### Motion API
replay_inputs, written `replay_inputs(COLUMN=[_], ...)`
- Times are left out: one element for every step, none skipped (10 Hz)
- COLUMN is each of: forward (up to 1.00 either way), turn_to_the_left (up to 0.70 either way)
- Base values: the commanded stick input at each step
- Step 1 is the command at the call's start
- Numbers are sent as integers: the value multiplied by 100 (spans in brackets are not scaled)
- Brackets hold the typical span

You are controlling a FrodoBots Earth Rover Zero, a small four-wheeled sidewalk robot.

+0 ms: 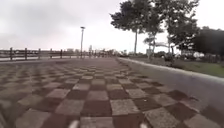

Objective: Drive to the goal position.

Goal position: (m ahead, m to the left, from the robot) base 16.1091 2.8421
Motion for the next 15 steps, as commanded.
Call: replay_inputs(forward=[70,70,70,70,70,70,70,70,70,70,70,70,70,70,70], turn_to_the_left=[0,0,0,1,2,13,35,27,2,0,5,33,23,0,0])
